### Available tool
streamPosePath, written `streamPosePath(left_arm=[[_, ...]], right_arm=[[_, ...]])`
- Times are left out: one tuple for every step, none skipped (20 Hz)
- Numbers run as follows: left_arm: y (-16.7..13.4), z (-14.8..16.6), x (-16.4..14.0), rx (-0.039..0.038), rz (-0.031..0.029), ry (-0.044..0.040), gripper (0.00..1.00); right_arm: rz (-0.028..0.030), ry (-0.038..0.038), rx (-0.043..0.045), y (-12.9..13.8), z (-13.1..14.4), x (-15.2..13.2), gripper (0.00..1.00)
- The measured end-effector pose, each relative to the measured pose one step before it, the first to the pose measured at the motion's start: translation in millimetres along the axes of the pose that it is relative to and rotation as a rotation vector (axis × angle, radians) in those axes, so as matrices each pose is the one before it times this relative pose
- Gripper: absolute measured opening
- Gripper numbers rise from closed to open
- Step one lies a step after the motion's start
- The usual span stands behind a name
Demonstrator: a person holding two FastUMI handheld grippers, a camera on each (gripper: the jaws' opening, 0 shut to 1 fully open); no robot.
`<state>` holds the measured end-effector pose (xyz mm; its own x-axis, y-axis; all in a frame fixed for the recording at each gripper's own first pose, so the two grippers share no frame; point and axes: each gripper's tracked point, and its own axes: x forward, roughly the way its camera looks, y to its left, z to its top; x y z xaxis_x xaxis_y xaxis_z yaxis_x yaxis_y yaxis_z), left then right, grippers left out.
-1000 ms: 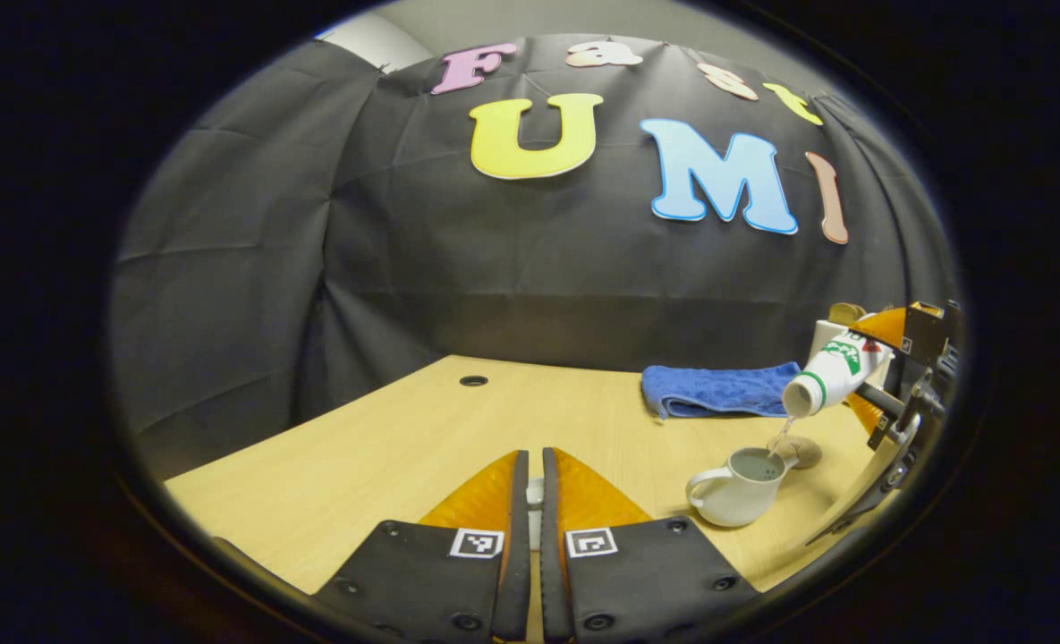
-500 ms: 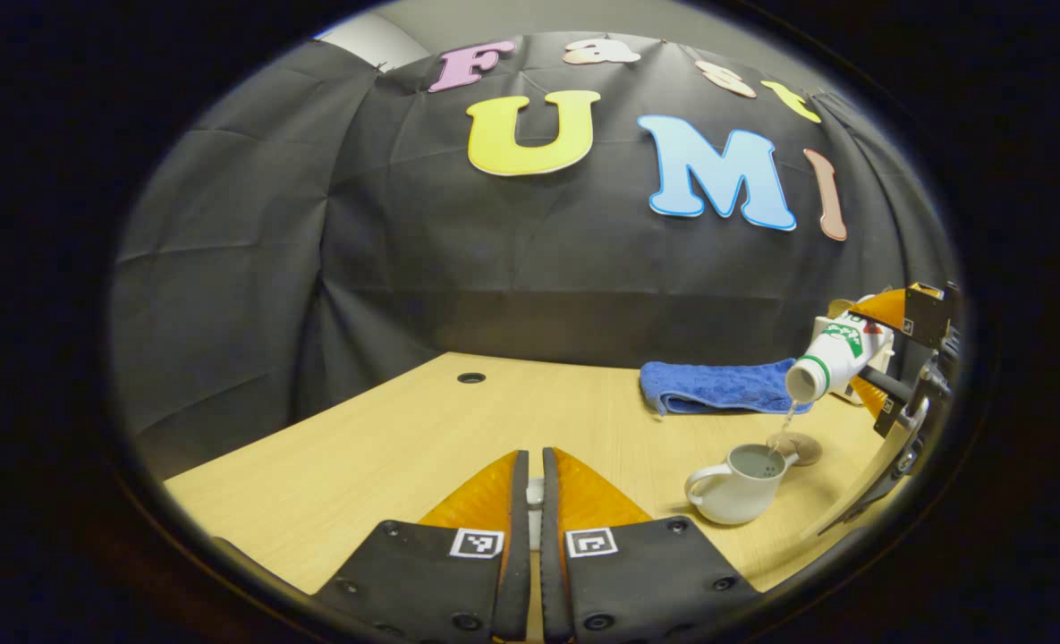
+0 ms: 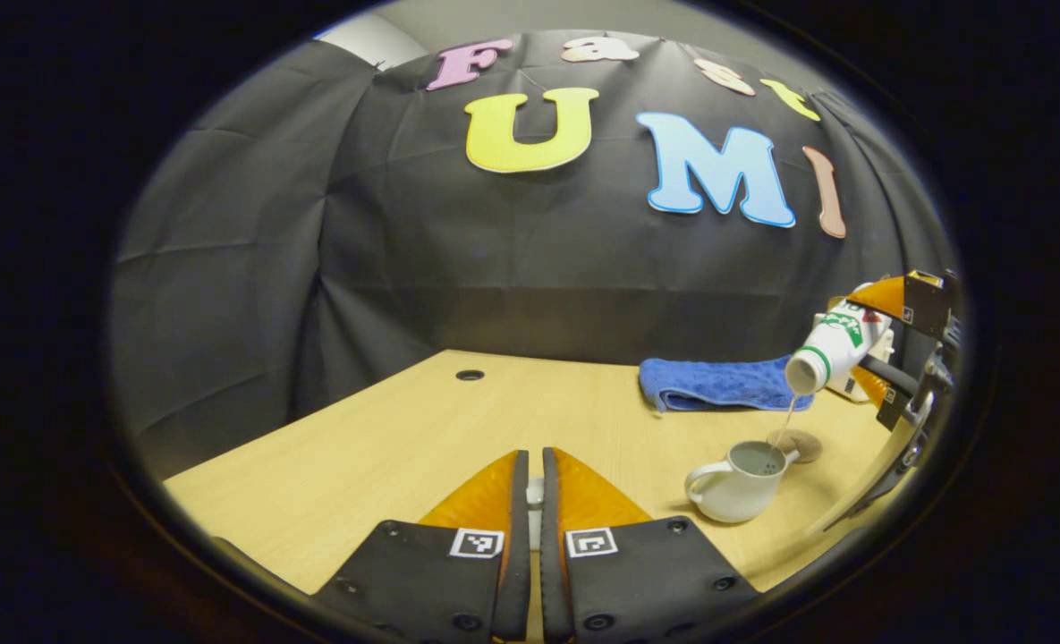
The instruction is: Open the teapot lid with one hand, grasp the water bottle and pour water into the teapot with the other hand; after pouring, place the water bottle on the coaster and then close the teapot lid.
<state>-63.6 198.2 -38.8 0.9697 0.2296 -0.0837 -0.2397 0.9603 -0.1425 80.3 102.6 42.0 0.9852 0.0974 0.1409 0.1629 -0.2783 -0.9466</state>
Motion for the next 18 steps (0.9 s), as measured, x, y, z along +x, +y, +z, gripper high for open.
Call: streamPosePath(left_arm=[[-0.46, -1.18, 0.52, 0.00052, 0.00048, -0.00027, 0.15], [0.14, 0.28, -0.21, 0.0009, 0.00032, 0.0005, 0.15], [0.64, 1.0, 0.08, 0.00039, 0.00015, -0.00034, 0.15], [0.39, 0.75, -0.13, 0.00057, -0.00017, -0.00023, 0.15], [0.23, -0.87, -0.4, 0.00049, 0.00093, -0.00035, 0.15], [-0.03, -0.09, -0.09, 0.00065, 0.00027, 0.00017, 0.15], [0.57, 0.44, -0.37, 0.00016, 0.0004, 0.00005, 0.15], [0.13, 0.41, -0.01, 0.00058, 0.00011, 0.00049, 0.12], [-0.36, -1.04, 0.15, 0.00078, 0.00054, 0.00006, 0.12], [0.41, -0.02, -0.15, 0.00062, 0.00031, 0.00045, 0.12], [0.36, -0.5, 0.27, 0.00064, 0.00063, 0.0005, 0.12], [0.24, 0.23, 0.51, 0.00046, 0.00077, 0.00056, 0.12], [0.38, -0.03, -0.01, -0.00002, 0.0002, 0.00065, 0.12], [0.01, -0.08, -0.43, -0.00049, -0.00055, 0.00151, 0.12], [-0.38, -1.38, 1.12, -0.00006, -0.00009, 0.00167, 0.12], [-0.4, 0.08, 0.22, 0.00025, 0.00004, 0.00146, 0.12], [0.53, -1.0, 0.16, 0.00018, -0.00006, 0.00084, 0.12], [-0.28, 0.82, -0.18, 0.00077, -0.00007, 0.00016, 0.12]], right_arm=[[-0.00177, -0.00154, -0.00258, -0.82, 0.47, 0.49, 0.71], [-0.00148, -0.0014, -0.00381, -0.5, 0.01, -0.58, 0.73], [-0.00138, -0.00158, -0.00335, -0.3, 0.67, 0.23, 0.72], [-0.00173, -0.00163, -0.0031, -0.26, 0.61, -0.3, 0.73], [-0.00134, -0.00168, -0.00295, -0.45, -0.13, 0.4, 0.73], [-0.00081, -0.00179, -0.00201, -0.23, 0.97, 0.07, 0.73], [-0.00022, -0.002, -0.00282, -0.09, 0.24, 0.56, 0.73], [0.00038, -0.00219, -0.00284, -0.21, 0.25, -0.12, 0.73], [0.0006, -0.00265, -0.00403, -0.27, 0.76, 0.25, 0.73], [-0.00048, -0.00149, -0.00351, -0.49, -0.04, 0.0, 0.73], [-0.00002, -0.00112, -0.00308, 0.01, 0.03, 0.01, 0.73], [0.00008, -0.00219, -0.00164, 0.23, 0.2, -0.74, 0.7], [0.00138, -0.00157, -0.00013, 0.41, 0.98, 0.21, 0.73], [0.00203, -0.00102, 0.00033, 0.52, -0.27, -0.55, 0.73], [0.00374, -0.00137, -0.00089, 0.09, 0.24, 0.7, 0.73], [0.00153, -0.00096, -0.00018, -0.58, -0.46, 0.82, 0.73], [0.0027, -0.00025, -0.00079, -0.13, -1.02, 0.29, 0.73], [0.00064, 0.00008, -0.00044, -0.04, 0.14, -0.2, 0.73]])
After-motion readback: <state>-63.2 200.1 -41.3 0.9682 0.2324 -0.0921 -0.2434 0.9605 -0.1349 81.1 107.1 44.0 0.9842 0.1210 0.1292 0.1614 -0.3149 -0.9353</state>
